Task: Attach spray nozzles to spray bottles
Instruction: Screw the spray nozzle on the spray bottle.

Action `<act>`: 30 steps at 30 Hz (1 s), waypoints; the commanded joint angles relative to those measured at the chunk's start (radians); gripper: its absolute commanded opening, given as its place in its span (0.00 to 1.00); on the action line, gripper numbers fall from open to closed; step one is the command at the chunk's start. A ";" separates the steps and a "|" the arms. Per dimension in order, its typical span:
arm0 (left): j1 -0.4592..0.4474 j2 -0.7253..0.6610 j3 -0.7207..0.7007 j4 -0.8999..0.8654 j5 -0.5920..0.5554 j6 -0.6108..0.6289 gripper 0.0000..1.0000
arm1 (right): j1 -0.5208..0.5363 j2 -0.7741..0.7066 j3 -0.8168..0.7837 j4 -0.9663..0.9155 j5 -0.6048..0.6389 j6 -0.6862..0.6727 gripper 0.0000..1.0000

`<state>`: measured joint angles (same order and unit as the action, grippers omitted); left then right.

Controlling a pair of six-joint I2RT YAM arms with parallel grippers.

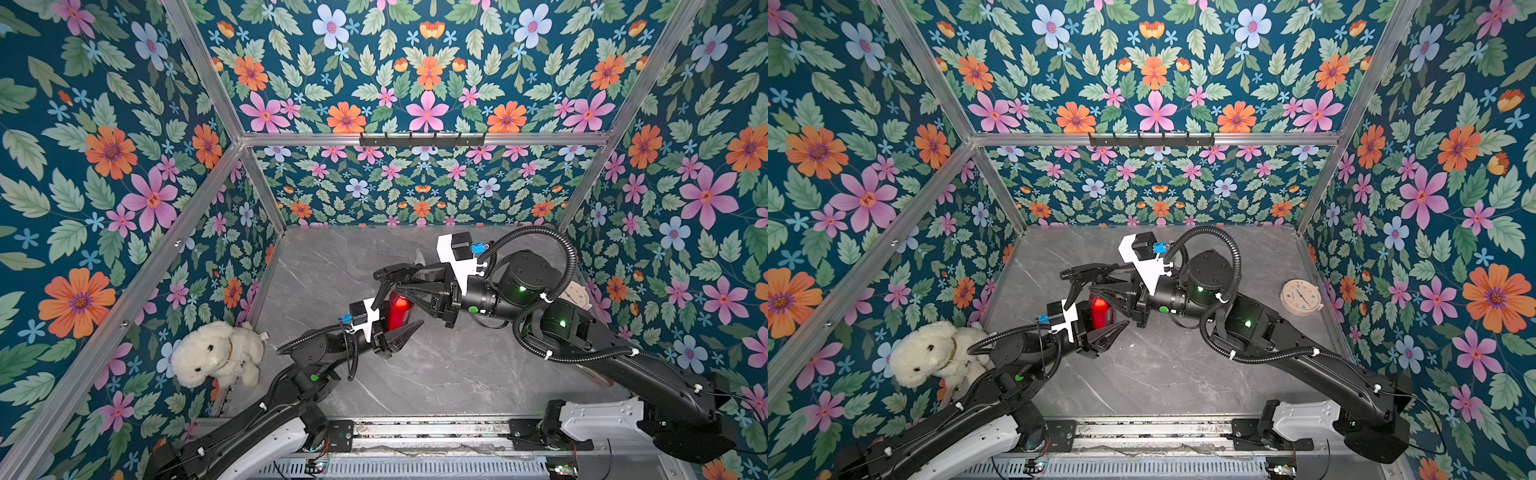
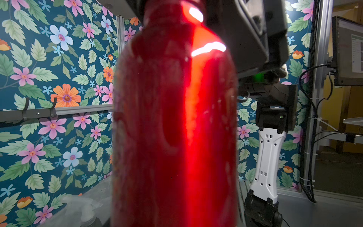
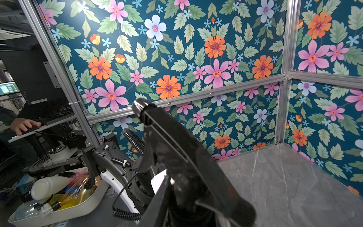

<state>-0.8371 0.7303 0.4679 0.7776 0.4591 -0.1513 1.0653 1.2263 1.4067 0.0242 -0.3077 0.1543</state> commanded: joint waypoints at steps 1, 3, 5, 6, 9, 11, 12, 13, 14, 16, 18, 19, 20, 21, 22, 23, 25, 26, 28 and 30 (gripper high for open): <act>0.003 -0.012 0.009 0.072 -0.092 -0.007 0.00 | 0.034 0.013 -0.002 -0.023 0.047 0.014 0.18; 0.003 -0.021 0.015 0.047 -0.111 0.007 0.00 | 0.057 0.015 0.002 -0.046 0.112 0.009 0.18; 0.003 -0.031 0.012 0.039 -0.133 0.017 0.00 | 0.086 0.012 -0.012 -0.043 0.183 0.002 0.18; 0.003 -0.035 0.009 0.041 -0.140 0.020 0.00 | 0.093 0.017 -0.013 -0.045 0.200 0.005 0.18; 0.003 -0.034 0.023 0.016 -0.142 0.036 0.00 | 0.115 0.047 0.019 -0.102 0.253 -0.008 0.18; 0.002 -0.038 0.031 -0.007 -0.140 0.045 0.00 | 0.126 0.058 0.045 -0.147 0.284 -0.024 0.17; 0.003 -0.043 0.031 -0.012 -0.142 0.049 0.00 | 0.127 0.057 0.053 -0.159 0.286 -0.024 0.18; 0.003 -0.048 0.031 -0.021 -0.149 0.052 0.00 | 0.126 0.058 0.064 -0.181 0.290 -0.024 0.17; 0.003 -0.053 0.029 -0.025 -0.155 0.054 0.00 | 0.126 0.061 0.075 -0.200 0.292 -0.024 0.17; 0.003 -0.058 0.029 -0.032 -0.167 0.059 0.00 | 0.130 0.064 0.074 -0.204 0.310 -0.016 0.18; 0.002 -0.062 0.034 -0.049 -0.175 0.069 0.00 | 0.142 0.074 0.079 -0.216 0.356 -0.023 0.17; 0.003 -0.064 0.038 -0.061 -0.180 0.074 0.00 | 0.150 0.079 0.089 -0.233 0.380 -0.033 0.17; 0.003 -0.066 0.040 -0.063 -0.180 0.078 0.00 | 0.153 0.081 0.094 -0.242 0.393 -0.040 0.18; 0.002 -0.070 0.039 -0.067 -0.181 0.079 0.00 | 0.153 0.080 0.096 -0.248 0.396 -0.040 0.18; 0.003 -0.074 0.037 -0.064 -0.183 0.079 0.00 | 0.153 0.077 0.094 -0.249 0.397 -0.041 0.18; 0.002 -0.074 0.037 -0.062 -0.182 0.079 0.00 | 0.153 0.076 0.096 -0.252 0.396 -0.041 0.18; 0.003 -0.071 0.034 -0.057 -0.184 0.077 0.00 | 0.153 0.081 0.099 -0.259 0.403 -0.041 0.18; 0.003 -0.071 0.033 -0.051 -0.185 0.076 0.00 | 0.154 0.082 0.097 -0.255 0.406 -0.038 0.18; 0.003 -0.071 0.034 -0.054 -0.193 0.078 0.00 | 0.157 0.091 0.111 -0.270 0.429 -0.032 0.18; 0.003 -0.078 0.035 -0.064 -0.202 0.085 0.00 | 0.166 0.099 0.127 -0.293 0.470 -0.036 0.17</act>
<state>-0.8371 0.6624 0.4892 0.5968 0.3134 -0.0677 1.2224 1.3132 1.5261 -0.1116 0.1169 0.1265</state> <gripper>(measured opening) 0.505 0.311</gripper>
